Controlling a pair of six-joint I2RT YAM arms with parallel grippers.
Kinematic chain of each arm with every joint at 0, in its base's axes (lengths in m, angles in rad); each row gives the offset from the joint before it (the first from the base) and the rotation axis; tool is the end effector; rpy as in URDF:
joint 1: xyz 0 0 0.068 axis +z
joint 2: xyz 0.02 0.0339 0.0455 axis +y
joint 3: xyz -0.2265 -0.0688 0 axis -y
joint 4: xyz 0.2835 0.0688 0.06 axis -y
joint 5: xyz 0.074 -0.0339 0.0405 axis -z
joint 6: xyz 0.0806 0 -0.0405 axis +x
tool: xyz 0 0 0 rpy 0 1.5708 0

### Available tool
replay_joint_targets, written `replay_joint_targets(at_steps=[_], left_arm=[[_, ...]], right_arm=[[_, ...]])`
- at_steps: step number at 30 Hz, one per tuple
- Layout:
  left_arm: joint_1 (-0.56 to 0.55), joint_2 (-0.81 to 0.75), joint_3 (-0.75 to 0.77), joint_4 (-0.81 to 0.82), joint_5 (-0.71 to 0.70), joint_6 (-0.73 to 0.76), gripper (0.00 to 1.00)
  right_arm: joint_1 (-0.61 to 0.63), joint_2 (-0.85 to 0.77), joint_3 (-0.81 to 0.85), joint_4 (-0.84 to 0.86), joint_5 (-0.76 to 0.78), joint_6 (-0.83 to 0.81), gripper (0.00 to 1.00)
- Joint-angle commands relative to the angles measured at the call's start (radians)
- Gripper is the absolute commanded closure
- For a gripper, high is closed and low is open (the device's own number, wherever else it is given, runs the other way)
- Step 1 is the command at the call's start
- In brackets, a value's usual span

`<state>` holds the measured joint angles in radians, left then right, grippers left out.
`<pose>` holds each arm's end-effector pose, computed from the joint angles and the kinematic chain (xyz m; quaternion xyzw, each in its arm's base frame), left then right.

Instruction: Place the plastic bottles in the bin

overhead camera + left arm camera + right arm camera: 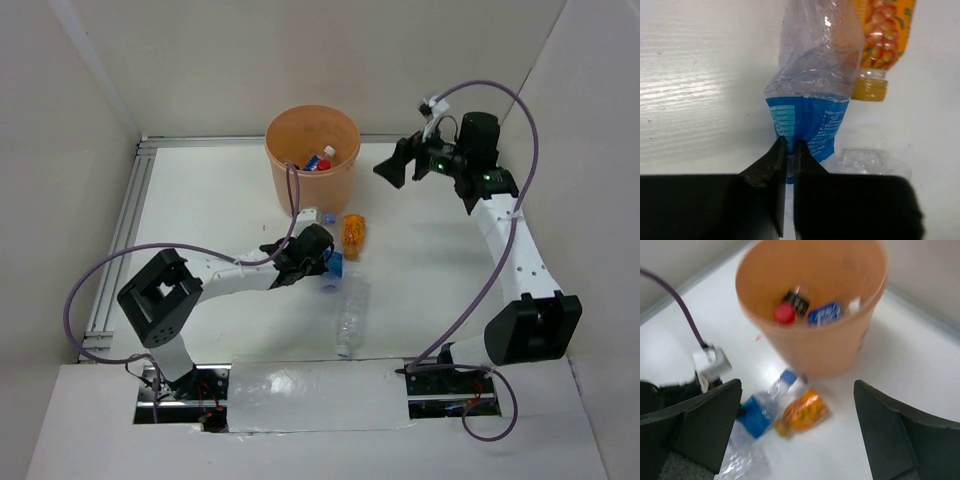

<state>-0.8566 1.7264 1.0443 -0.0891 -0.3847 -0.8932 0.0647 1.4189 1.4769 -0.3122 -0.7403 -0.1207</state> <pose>0.2977 -0.2973 0.1015 -0.0909 0.9026 -0.1803 0.3801 0.3901 0.0798 0.3802 -0.2886 0.7138 0.2701 0.5781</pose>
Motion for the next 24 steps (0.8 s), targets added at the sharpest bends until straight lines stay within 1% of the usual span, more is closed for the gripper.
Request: replay_joint_targets(at_steps=[1,2,4,8,9,10,11,12,14,15,16,17,18,19,20,22,24], left_arm=[[-0.035,-0.059,-0.081,-0.040,0.015,0.031,0.92],[-0.050,-0.080,-0.101,-0.040,0.015,0.031,0.96],[-0.065,-0.135,-0.156,-0.050,0.015,0.031,1.00],[-0.131,-0.233,-0.208,-0.081,0.003,0.019,1.00],[-0.169,-0.305,-0.208,-0.092,-0.008,0.019,1.00],[-0.189,-0.344,-0.199,-0.119,-0.032,0.033,1.00],[-0.206,-0.381,-0.175,-0.133,-0.042,0.042,1.00],[-0.231,-0.452,-0.155,-0.152,-0.061,0.060,1.00],[-0.242,-0.514,-0.089,-0.187,-0.083,0.091,1.00],[-0.242,-0.563,-0.063,-0.187,-0.117,0.126,1.00],[-0.242,-0.580,-0.035,-0.196,-0.141,0.146,1.00],[-0.242,-0.593,0.027,-0.196,-0.167,0.170,1.00],[-0.242,-0.593,0.063,-0.183,-0.196,0.198,1.00],[-0.227,-0.593,0.100,-0.170,-0.238,0.259,1.00],[-0.214,-0.582,0.168,-0.152,-0.250,0.289,1.00],[-0.158,-0.553,0.224,-0.059,-0.260,0.371,1.00],[-0.112,-0.499,0.287,0.014,-0.269,0.396,1.00]], right_arm=[[-0.019,-0.024,-0.157,-0.108,-0.060,-0.033,0.01],[-0.031,-0.035,-0.191,-0.108,-0.050,-0.033,0.01],[-0.042,-0.049,-0.283,-0.090,-0.050,-0.033,0.01],[-0.052,-0.049,-0.375,-0.068,-0.041,-0.033,0.01],[-0.052,-0.049,-0.386,-0.068,-0.031,-0.033,0.01],[-0.062,-0.049,-0.407,-0.068,-0.031,-0.033,0.01],[-0.062,-0.049,-0.417,-0.068,-0.031,-0.033,0.01],[-0.062,-0.038,-0.426,-0.059,-0.022,-0.022,0.01],[-0.062,-0.014,-0.437,-0.059,-0.013,-0.013,0.01],[-0.051,0.012,-0.437,-0.059,-0.013,0.004,0.01],[-0.051,0.027,-0.437,-0.050,-0.001,0.018,0.01],[-0.051,0.043,-0.437,-0.050,-0.001,0.027,0.01],[-0.051,0.058,-0.428,-0.050,-0.001,0.027,0.01],[-0.051,0.086,-0.428,-0.050,-0.001,0.047,0.01],[-0.051,0.098,-0.419,-0.050,-0.001,0.047,0.01],[-0.051,0.130,-0.418,-0.050,-0.001,0.056,0.01],[-0.051,0.143,-0.409,-0.050,-0.001,0.056,0.01]])
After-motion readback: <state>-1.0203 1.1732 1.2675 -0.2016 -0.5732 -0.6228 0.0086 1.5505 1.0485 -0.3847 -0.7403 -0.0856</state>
